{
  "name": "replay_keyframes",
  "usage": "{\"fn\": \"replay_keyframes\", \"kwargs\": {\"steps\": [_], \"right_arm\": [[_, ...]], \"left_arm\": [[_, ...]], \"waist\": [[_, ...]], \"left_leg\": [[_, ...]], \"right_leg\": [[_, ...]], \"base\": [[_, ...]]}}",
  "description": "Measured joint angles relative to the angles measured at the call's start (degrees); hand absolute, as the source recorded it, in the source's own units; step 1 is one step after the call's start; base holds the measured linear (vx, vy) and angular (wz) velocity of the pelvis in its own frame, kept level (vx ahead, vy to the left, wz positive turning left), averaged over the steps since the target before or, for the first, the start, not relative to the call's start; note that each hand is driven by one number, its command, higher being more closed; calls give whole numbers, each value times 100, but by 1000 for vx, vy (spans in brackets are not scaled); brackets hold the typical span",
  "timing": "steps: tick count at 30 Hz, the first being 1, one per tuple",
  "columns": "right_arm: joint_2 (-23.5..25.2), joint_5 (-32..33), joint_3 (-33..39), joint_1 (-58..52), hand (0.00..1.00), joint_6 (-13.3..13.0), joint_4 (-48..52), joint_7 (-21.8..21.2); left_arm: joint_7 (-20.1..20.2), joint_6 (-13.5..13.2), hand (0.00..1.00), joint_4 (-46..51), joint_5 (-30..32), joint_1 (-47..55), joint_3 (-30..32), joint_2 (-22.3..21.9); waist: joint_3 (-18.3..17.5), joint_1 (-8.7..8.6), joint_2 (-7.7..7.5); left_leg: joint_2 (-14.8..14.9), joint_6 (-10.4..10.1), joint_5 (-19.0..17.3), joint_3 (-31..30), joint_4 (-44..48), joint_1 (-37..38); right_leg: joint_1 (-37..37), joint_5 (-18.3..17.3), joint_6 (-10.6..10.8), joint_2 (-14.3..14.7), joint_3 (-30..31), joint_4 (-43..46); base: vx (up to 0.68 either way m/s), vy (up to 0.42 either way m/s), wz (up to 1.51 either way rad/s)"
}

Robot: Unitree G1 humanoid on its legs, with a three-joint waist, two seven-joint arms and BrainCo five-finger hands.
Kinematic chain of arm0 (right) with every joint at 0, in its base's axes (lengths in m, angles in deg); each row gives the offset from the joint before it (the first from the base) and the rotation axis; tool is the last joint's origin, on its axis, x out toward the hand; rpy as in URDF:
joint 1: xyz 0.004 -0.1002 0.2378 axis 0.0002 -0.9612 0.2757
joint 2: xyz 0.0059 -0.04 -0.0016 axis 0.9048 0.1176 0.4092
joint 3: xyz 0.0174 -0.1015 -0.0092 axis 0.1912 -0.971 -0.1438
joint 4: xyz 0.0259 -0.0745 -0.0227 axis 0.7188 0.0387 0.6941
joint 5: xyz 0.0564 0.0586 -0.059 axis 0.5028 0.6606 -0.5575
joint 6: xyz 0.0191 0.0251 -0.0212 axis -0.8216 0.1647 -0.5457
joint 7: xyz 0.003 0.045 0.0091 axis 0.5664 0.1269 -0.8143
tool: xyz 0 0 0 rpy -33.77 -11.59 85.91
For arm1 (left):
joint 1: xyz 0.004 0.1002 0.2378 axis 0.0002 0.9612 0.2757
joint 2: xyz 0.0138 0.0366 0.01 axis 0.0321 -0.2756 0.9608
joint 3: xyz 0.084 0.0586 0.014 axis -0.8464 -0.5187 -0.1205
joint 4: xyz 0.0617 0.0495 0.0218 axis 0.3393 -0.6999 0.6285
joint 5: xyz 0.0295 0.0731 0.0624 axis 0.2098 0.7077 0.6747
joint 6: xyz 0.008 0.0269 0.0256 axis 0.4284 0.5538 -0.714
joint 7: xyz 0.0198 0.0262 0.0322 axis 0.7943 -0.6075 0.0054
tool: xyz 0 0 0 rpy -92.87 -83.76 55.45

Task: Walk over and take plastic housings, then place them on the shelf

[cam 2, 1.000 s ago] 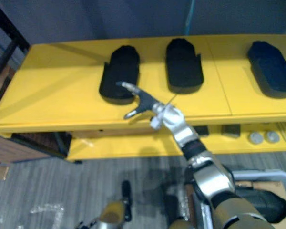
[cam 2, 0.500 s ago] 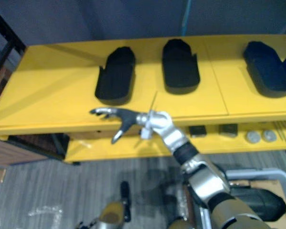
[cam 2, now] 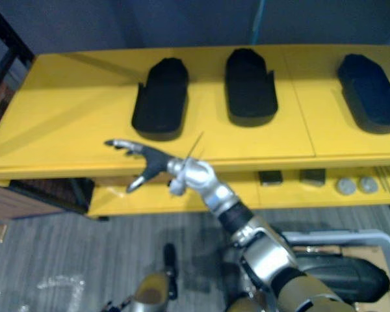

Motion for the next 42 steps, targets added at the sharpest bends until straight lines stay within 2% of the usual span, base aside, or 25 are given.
{"fn": "replay_keyframes", "kwargs": {"steps": [3, 6, 12, 20, 27, 33, 42], "right_arm": [[-46, -172, 81, 184, 0, -140, -297, 314], [-67, -215, 152, 364, 0, -187, -422, 408], [-275, -214, 144, 441, 0, -347, -593, 367], [-415, -215, 143, 701, 0, -412, -871, 395], [-491, -233, 144, 801, 0, -654, -1027, 416], [-511, -327, 147, 849, 0, -779, -1035, 409], [-502, -337, 143, 849, 0, -788, -1035, 450]], "left_arm": [[-1, 14, 0, 11, -29, -30, 0, -8], [8, 25, 0, 6, -41, -44, -2, -7], [20, 17, 0, 9, -41, -65, -52, -16], [19, 20, 0, 11, -38, -76, -66, -16], [16, 28, 0, 17, -38, -134, -173, -10], [24, 27, 0, 55, -40, -144, -179, -10], [34, 26, 0, 45, -35, -170, -185, -7]], "waist": [[98, 5, 52], [115, 8, 76], [173, 20, 178], [176, 39, 183], [279, 58, 258], [339, 98, 266], [342, 119, 269]], "left_leg": [[-41, 16, 22, -37, 3, -20], [-77, 19, 27, -40, 3, -25], [-92, 24, 31, -46, 22, -26], [-108, 22, 34, -44, 23, -24], [-115, 26, 37, -47, 23, -18], [-134, 28, 38, -47, 23, -19], [-134, 28, 38, -47, 23, -19]], "right_leg": [[-37, -68, 29, -77, -20, 142], [-97, -147, 23, -163, -13, 258], [-108, -172, 29, -185, -15, 308], [-110, -194, 27, -209, -19, 367], [-117, -211, 36, -234, -18, 379], [-116, -210, 37, -253, -21, 379], [-113, -210, 38, -252, -24, 373]], "base": [[-32, 3, 8], [-26, 6, 2], [0, 0, 0], [0, 0, 0], [0, 0, 0], [0, 0, 0], [0, 0, 0]]}}
